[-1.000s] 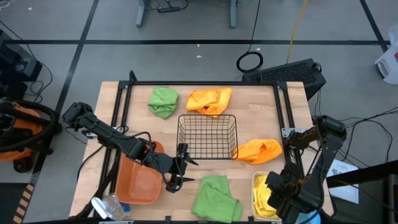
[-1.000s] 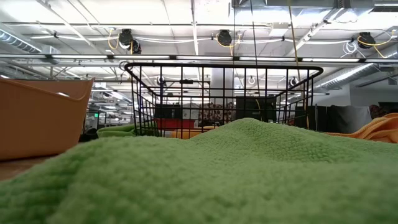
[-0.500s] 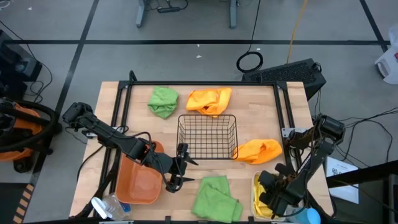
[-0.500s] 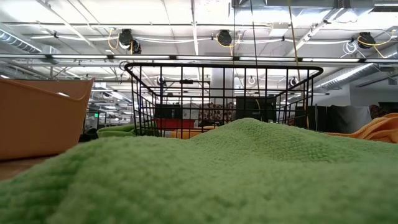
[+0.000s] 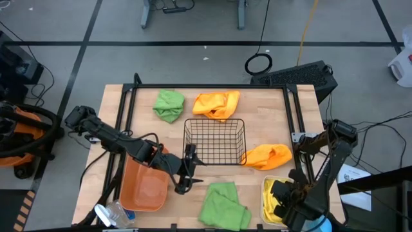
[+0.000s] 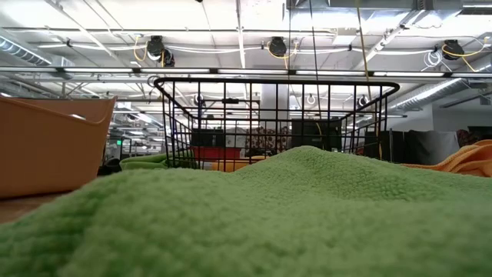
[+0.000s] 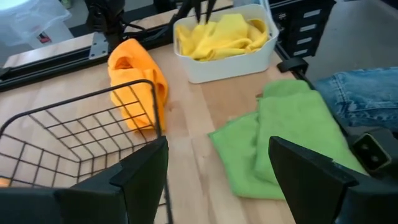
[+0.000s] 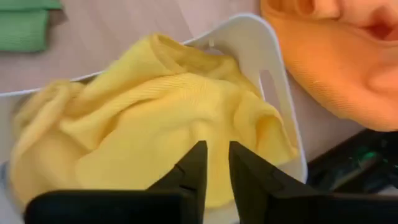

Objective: Sort microfiber towel by color & place in baskets
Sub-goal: Put the top green microfiber cloth into the black wire basket

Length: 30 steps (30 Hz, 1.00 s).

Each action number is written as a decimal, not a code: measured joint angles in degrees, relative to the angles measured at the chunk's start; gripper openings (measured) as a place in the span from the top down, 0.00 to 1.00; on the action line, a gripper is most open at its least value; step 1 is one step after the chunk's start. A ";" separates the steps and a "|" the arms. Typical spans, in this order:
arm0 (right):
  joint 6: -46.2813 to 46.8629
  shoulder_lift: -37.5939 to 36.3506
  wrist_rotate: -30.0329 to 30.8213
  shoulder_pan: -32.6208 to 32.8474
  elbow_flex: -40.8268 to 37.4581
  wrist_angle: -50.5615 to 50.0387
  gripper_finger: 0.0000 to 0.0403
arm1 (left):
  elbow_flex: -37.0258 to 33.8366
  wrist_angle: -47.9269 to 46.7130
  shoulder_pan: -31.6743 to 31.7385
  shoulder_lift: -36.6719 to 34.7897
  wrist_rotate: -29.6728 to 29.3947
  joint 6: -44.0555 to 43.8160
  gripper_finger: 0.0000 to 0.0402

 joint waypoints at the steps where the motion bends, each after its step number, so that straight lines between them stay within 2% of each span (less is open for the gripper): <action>1: -0.25 0.00 0.00 0.00 1.43 -1.41 0.83 | -0.01 -0.01 0.37 -0.01 -0.01 0.00 0.30; 4: 0.35 0.00 1.94 -0.07 5.63 -7.10 0.80 | -0.01 -0.01 1.46 0.00 -0.01 0.02 0.30; 8: 1.03 -0.15 9.37 -1.73 8.67 -12.09 0.80 | 0.00 -0.01 2.67 0.00 -0.01 0.31 0.30; 16: -12.41 -0.37 24.63 -11.87 7.05 -11.72 0.82 | -0.01 0.01 5.50 0.00 -0.27 0.32 0.30; 20: -19.83 -0.35 33.52 -16.98 5.48 -11.92 0.82 | -0.01 -0.01 7.15 0.00 -3.51 0.04 0.30; 24: -27.47 -0.46 42.32 -21.32 5.39 -11.89 0.82 | 0.01 -0.05 8.55 0.00 -3.96 -0.11 0.30; 30: -31.78 -1.98 54.79 -26.01 5.39 -11.94 0.82 | 0.00 -0.17 10.14 -0.01 -5.45 -2.19 0.30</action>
